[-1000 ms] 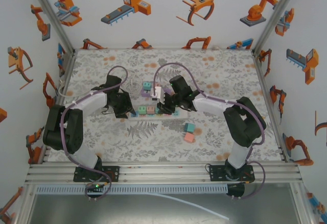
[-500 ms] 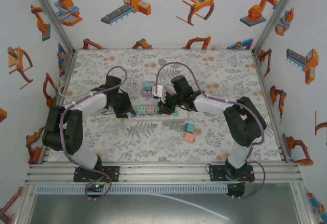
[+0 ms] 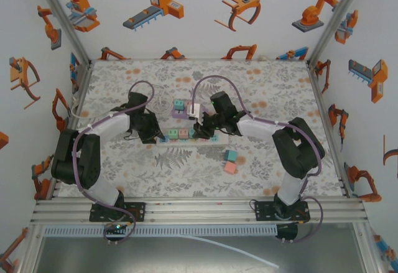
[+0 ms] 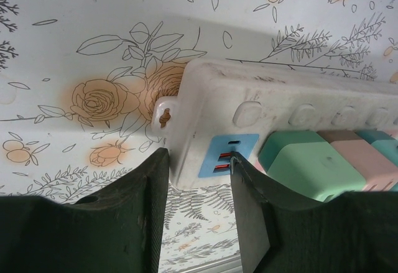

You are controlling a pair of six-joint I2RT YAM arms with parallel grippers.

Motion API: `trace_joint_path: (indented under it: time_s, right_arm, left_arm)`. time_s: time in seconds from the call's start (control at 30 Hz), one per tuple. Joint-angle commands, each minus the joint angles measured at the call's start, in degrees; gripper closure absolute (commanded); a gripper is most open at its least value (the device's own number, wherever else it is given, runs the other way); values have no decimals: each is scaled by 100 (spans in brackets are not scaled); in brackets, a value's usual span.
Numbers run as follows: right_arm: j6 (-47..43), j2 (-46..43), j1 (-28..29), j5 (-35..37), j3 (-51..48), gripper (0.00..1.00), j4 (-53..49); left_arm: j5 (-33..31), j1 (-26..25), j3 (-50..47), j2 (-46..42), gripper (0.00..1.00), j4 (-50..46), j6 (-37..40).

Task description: Pull the plug off the socket

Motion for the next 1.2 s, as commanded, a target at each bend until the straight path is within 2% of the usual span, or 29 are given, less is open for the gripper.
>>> trace_joint_path:
  time_s: [0.0, 0.23, 0.43, 0.57, 0.7, 0.83, 0.97, 1.17]
  right_arm:
    - [22, -422, -115, -508, 11, 92, 587]
    - [-558, -551, -209, -472, 71, 92, 164]
    - [-580, -656, -309, -553, 112, 92, 71]
    - [-382, -825, -320, -431, 69, 93, 221]
    - [434, -1105, -316, -87, -172, 95, 917]
    - [1634, -1519, -323, 655, -665, 94, 1989]
    - [2839, -2058, -322, 1408, -1066, 94, 2611]
    - [4645, -2957, -317, 2685, -1666, 96, 2924]
  left_arm:
    - [-847, -88, -386, 487, 57, -225, 26]
    - [-891, -92, -364, 548, 57, -256, 35]
    - [-856, -101, -355, 474, 56, -252, 25]
    - [-747, -101, -329, 282, 50, -252, 2]
    - [-742, -114, -244, -119, 38, -410, -23]
    - [-844, -142, -87, -709, 30, -734, 8]
    - [-899, -161, 77, -1452, 24, -1012, 84]
    - [-374, -166, 60, -2755, 12, -754, 358]
